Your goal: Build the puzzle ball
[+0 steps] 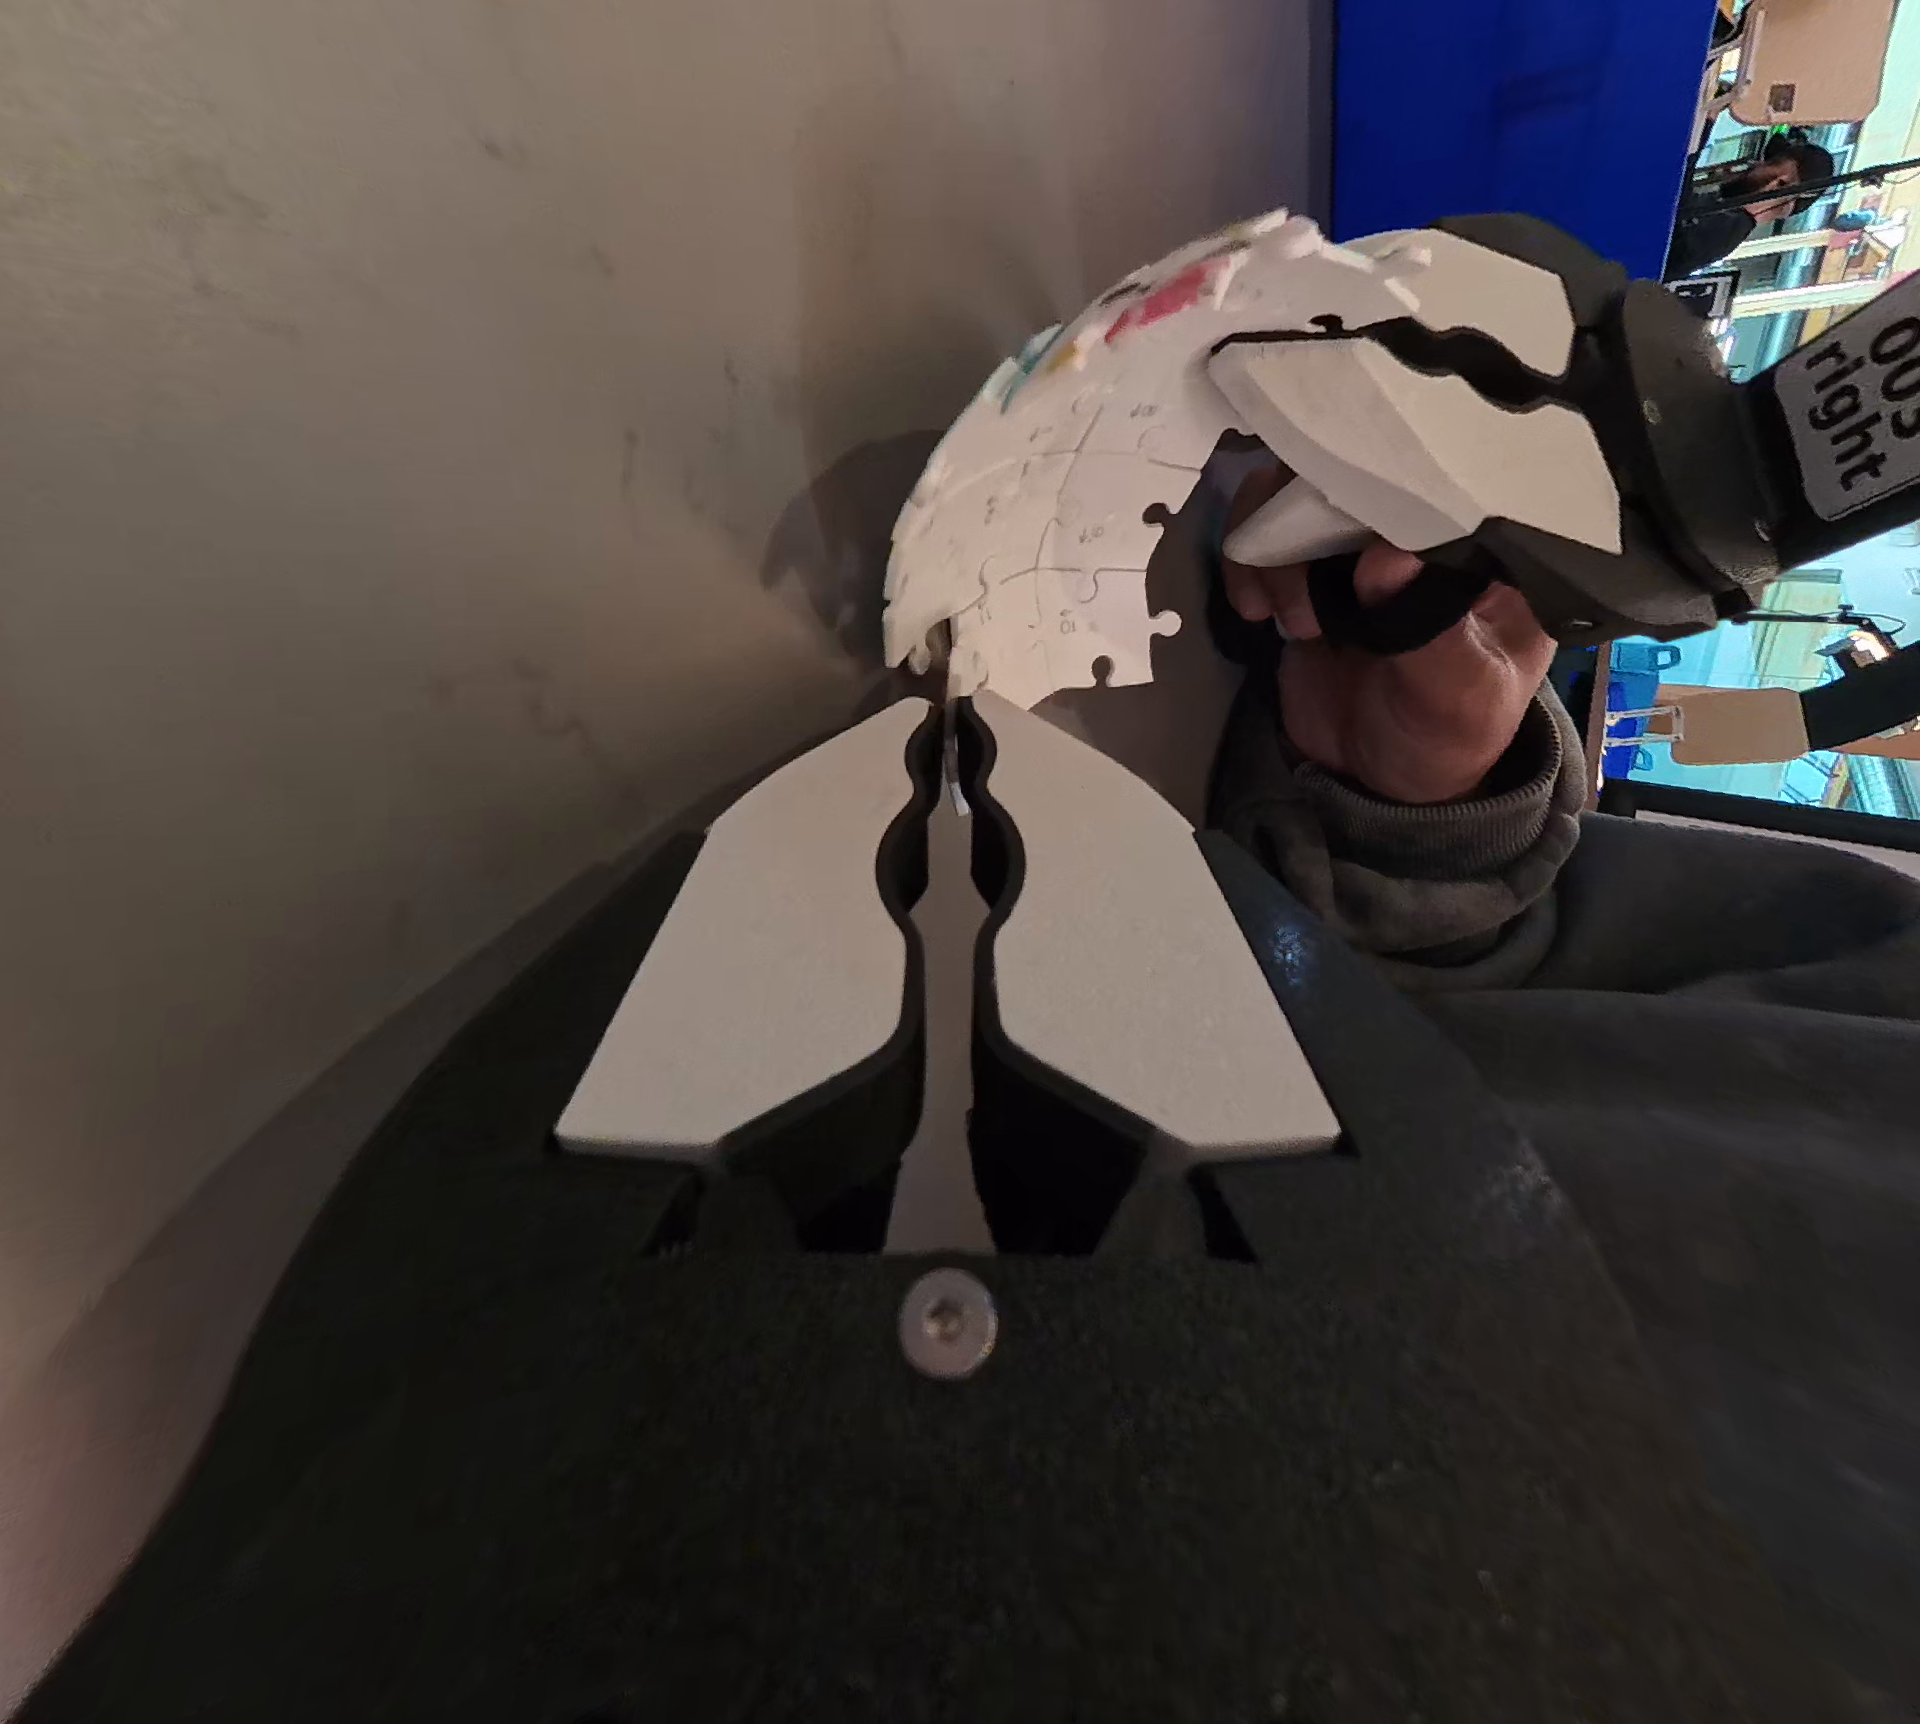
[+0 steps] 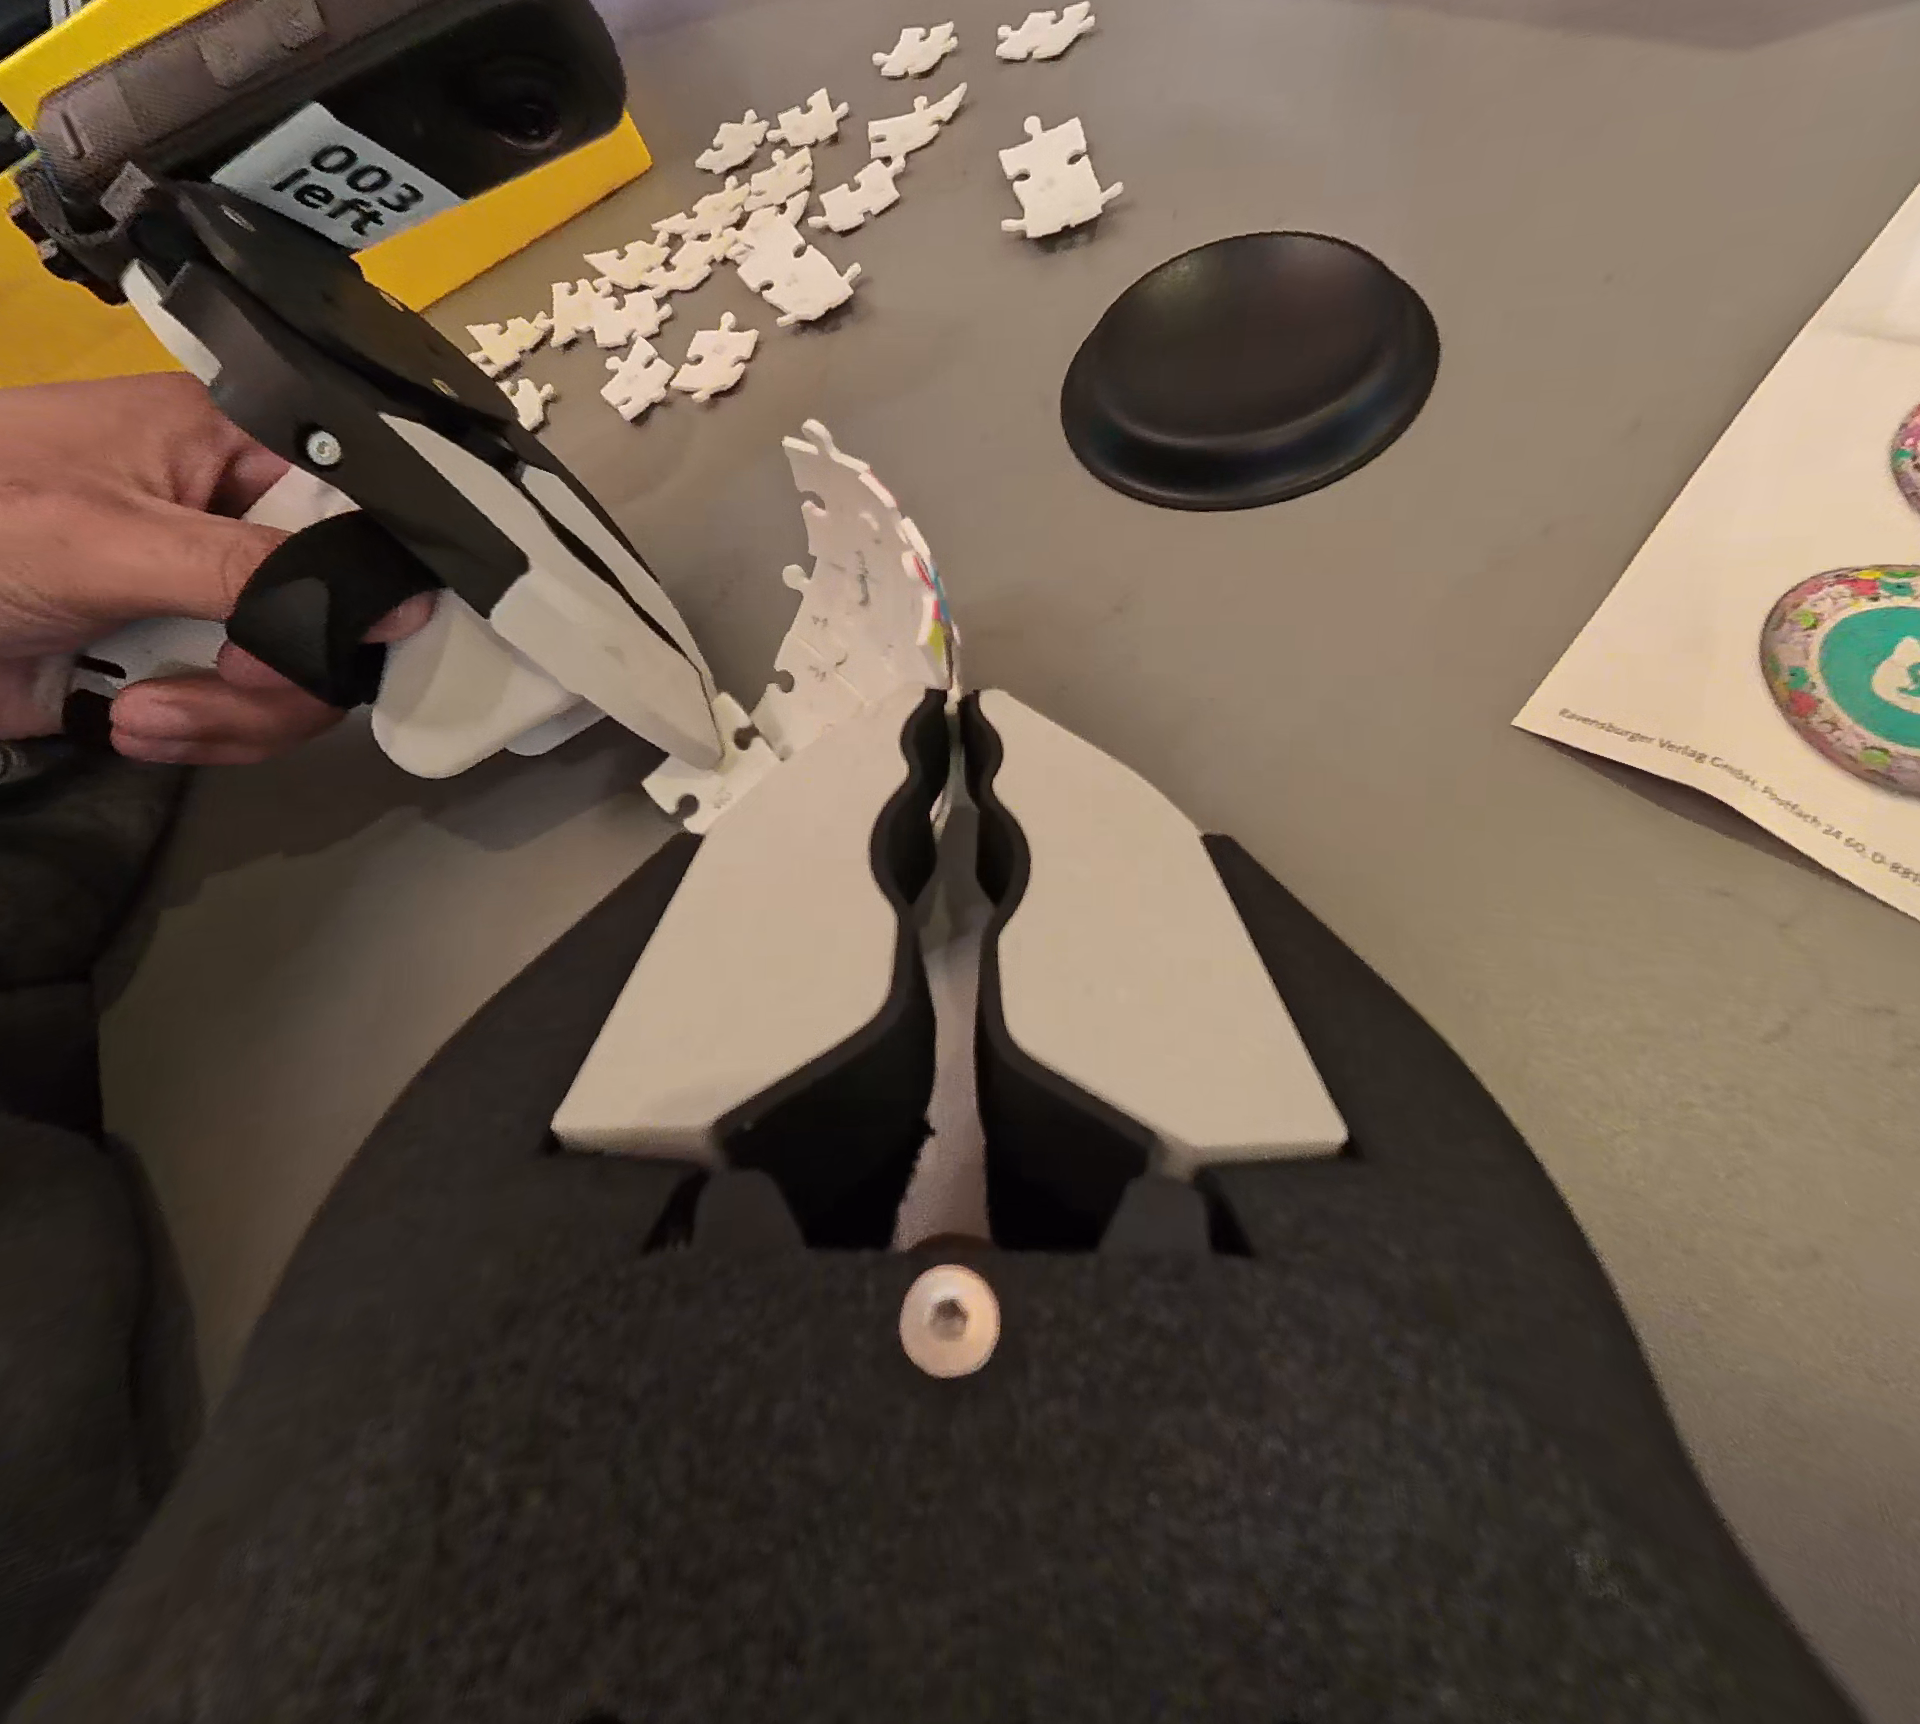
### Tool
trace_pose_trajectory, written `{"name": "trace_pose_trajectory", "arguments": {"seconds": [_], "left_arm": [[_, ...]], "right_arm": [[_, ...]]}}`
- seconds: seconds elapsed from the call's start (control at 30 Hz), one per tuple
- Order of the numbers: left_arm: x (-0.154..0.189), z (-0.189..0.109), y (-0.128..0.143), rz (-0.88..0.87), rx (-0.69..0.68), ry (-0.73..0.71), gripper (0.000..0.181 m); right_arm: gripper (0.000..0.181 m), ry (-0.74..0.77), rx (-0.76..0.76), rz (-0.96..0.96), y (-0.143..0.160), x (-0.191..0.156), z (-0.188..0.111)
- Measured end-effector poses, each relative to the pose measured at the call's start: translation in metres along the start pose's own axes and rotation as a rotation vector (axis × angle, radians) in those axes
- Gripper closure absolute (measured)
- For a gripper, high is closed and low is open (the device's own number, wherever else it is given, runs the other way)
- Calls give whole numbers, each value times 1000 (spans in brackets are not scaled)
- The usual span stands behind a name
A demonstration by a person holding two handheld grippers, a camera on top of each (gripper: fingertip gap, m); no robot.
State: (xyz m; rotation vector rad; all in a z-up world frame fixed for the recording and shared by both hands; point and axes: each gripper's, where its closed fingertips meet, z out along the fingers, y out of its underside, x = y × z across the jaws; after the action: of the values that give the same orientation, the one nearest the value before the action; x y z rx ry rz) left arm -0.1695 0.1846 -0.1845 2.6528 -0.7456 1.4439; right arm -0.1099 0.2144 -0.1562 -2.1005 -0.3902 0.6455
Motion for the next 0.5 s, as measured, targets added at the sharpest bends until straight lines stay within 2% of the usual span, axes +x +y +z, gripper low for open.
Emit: {"name": "trace_pose_trajectory", "arguments": {"seconds": [0.5], "left_arm": [[-4,1,2,-10,-17,-56,177]], "right_arm": [[179,-3,-7,-8,1,-1,0]]}}
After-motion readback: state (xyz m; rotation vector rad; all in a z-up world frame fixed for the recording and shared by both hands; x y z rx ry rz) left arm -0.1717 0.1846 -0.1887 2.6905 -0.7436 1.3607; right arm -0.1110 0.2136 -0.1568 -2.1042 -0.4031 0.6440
